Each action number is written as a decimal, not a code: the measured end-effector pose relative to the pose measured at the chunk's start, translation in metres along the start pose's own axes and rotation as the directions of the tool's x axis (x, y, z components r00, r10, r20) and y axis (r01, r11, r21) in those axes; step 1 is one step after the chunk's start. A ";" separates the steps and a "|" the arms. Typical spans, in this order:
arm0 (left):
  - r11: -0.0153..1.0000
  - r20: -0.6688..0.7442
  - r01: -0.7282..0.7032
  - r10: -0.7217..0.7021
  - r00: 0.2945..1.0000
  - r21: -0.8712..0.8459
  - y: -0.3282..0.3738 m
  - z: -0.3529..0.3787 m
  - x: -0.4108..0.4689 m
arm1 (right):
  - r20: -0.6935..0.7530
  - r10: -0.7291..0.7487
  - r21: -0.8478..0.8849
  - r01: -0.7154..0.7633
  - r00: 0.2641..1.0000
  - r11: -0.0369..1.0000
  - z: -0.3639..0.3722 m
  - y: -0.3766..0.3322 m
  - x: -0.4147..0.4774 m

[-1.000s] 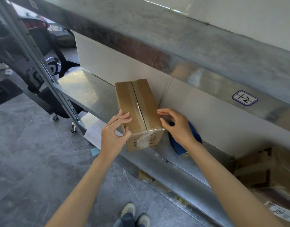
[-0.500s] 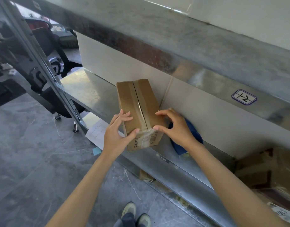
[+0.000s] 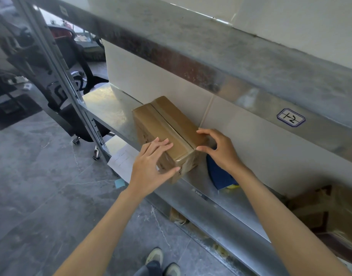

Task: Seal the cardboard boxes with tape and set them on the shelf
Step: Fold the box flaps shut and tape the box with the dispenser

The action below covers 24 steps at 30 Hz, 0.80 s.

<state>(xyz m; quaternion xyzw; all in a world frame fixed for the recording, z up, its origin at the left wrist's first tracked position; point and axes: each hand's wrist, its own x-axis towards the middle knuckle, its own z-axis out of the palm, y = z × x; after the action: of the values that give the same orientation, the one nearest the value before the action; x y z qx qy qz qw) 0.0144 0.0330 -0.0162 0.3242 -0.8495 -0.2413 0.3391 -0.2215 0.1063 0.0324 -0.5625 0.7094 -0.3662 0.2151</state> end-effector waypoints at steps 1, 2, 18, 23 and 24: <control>1.000 0.004 -0.004 0.004 1.000 0.012 0.003 0.000 0.001 | -0.008 -0.007 -0.023 0.007 1.000 1.000 -0.001 0.001 0.001; 1.000 0.009 -0.005 0.005 1.000 0.018 0.005 0.000 0.002 | -0.022 -0.011 -0.049 0.010 1.000 0.999 -0.002 0.002 0.002; 0.997 0.071 -0.035 0.030 0.997 0.070 -0.071 -0.050 0.104 | -0.254 0.248 -0.117 -0.285 0.935 0.951 0.055 -0.048 -0.003; 1.000 0.276 -0.009 0.008 0.961 0.000 -0.092 -0.053 0.129 | -0.365 0.377 -0.052 -0.424 0.851 0.904 0.088 -0.065 0.009; 1.000 0.275 -0.010 0.014 0.961 -0.015 -0.094 -0.053 0.129 | -0.386 0.390 -0.043 -0.438 0.836 0.898 0.092 -0.067 0.011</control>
<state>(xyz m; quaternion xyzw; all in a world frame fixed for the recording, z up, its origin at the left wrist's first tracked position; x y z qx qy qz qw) 0.0175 -0.1324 0.0134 0.2800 -0.8887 -0.2879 0.2213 -0.1156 0.0636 0.0254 -0.3297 0.8639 -0.3626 0.1158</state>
